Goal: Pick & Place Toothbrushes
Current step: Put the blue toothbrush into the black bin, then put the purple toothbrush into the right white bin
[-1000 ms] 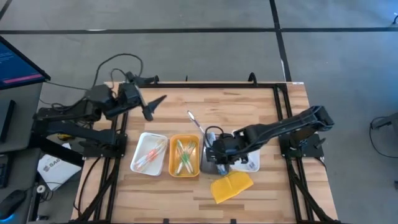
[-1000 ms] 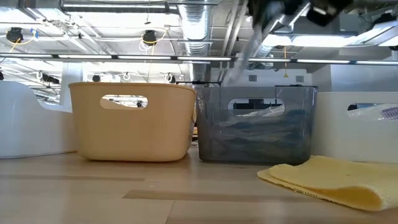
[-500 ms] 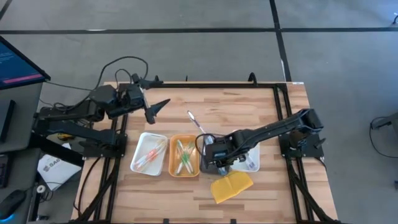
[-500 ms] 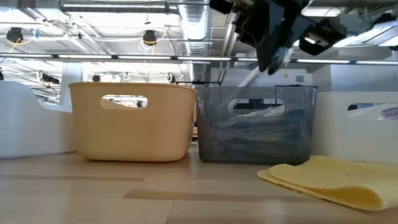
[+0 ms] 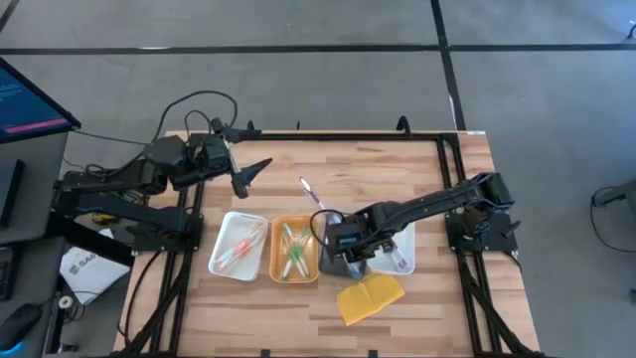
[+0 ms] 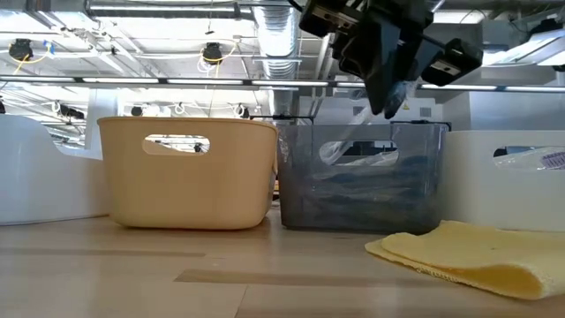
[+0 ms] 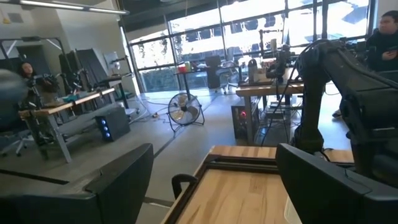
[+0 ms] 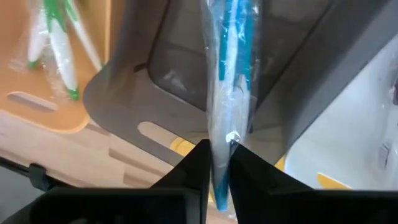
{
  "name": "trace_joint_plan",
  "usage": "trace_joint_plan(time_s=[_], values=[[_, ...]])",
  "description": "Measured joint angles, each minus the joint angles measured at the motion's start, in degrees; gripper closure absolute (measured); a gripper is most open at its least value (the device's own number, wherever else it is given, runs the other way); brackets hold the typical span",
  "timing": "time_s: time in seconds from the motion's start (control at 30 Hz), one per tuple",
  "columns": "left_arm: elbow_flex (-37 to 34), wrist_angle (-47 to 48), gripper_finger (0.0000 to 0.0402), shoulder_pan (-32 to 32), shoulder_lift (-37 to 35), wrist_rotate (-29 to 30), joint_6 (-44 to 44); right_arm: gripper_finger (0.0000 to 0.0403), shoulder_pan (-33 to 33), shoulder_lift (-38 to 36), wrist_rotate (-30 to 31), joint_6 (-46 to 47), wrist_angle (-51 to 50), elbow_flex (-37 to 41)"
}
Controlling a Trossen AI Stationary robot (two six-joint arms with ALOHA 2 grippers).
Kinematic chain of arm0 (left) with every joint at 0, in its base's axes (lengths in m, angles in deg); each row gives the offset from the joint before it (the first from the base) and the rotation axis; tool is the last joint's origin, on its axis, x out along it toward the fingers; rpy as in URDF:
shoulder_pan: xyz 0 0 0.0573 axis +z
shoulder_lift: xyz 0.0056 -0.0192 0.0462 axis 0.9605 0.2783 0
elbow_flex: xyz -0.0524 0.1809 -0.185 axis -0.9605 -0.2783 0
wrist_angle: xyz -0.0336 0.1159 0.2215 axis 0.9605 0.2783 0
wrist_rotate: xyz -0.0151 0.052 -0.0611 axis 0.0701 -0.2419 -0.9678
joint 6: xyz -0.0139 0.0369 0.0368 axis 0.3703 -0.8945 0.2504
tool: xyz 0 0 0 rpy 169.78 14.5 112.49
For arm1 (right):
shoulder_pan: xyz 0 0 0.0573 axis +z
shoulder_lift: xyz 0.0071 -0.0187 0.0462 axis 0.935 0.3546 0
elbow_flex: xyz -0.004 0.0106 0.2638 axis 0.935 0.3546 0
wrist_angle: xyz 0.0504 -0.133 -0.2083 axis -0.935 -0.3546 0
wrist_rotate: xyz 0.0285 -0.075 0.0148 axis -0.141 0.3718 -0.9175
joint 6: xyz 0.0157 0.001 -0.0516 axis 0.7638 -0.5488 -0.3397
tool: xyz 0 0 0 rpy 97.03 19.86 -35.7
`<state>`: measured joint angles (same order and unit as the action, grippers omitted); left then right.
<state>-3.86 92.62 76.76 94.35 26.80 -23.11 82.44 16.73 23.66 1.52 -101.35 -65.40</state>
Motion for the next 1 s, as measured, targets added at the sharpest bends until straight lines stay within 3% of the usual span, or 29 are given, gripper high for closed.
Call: trace_joint_plan(time_s=[0.3,0.7,1.0], values=[[0.0,1.47,0.0072,0.0,0.0,0.04,0.0,0.0327,0.0,0.0,-2.81,-1.39,2.04,-0.02],[0.0,1.94,0.0072,0.0,0.0,0.04,-0.02,0.0206,-1.02,0.0,-2.99,-0.9,1.11,0.0],[-0.02,2.92,0.0077,0.0,0.0,0.04,-0.38,0.0216,-6.19,-0.02,-2.8,-4.58,1.99,-3.01]])
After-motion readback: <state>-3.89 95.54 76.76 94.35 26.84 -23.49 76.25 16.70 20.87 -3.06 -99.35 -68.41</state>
